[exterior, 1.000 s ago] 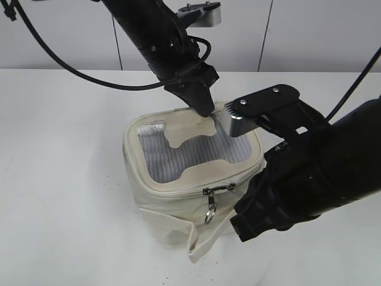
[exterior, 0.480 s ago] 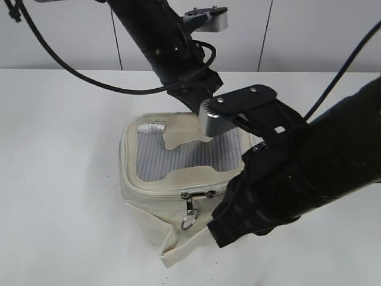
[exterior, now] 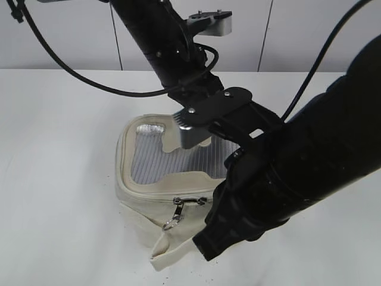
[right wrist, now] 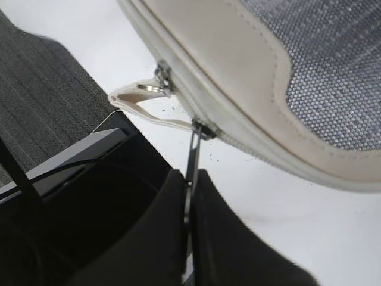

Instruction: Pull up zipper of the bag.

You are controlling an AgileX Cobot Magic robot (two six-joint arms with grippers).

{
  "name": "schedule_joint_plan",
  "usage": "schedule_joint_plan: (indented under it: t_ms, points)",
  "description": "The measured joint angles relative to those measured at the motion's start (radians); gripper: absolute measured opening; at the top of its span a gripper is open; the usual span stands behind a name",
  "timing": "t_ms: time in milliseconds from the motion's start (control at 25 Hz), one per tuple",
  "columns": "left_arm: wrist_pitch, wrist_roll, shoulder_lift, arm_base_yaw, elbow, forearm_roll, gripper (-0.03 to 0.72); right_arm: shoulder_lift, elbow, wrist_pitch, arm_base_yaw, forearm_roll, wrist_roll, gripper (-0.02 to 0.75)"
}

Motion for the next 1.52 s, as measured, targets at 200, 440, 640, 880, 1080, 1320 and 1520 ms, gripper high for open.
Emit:
schedule_joint_plan:
  t_ms: [200,440,640,880,1080,1320,1520]
  points:
    - [-0.001,0.000,0.000,0.000,0.000,0.003,0.036,0.004,-0.021,0.018,0.008,-0.011,0.003,0.006]
    - [-0.010,-0.002,0.000,0.000,0.000,0.004,0.058,0.001,-0.032,0.015,0.016,0.014,-0.002,0.117]
    - [-0.044,-0.015,-0.025,0.004,-0.006,-0.004,0.284,-0.005,-0.037,0.006,0.023,0.043,0.015,0.469]
    - [-0.020,-0.019,-0.110,0.006,-0.006,0.036,0.395,-0.040,-0.046,0.052,-0.006,-0.064,0.114,0.630]
    - [-0.012,-0.080,-0.196,0.019,-0.007,0.138,0.401,-0.090,-0.049,0.112,-0.139,-0.123,0.146,0.615]
    - [0.023,-0.217,-0.274,0.062,-0.007,0.323,0.402,-0.120,-0.073,0.221,-0.364,-0.199,0.142,0.596]
    - [0.033,-0.354,-0.337,0.099,-0.007,0.463,0.402,-0.133,-0.085,0.269,-0.502,-0.237,0.142,0.594]
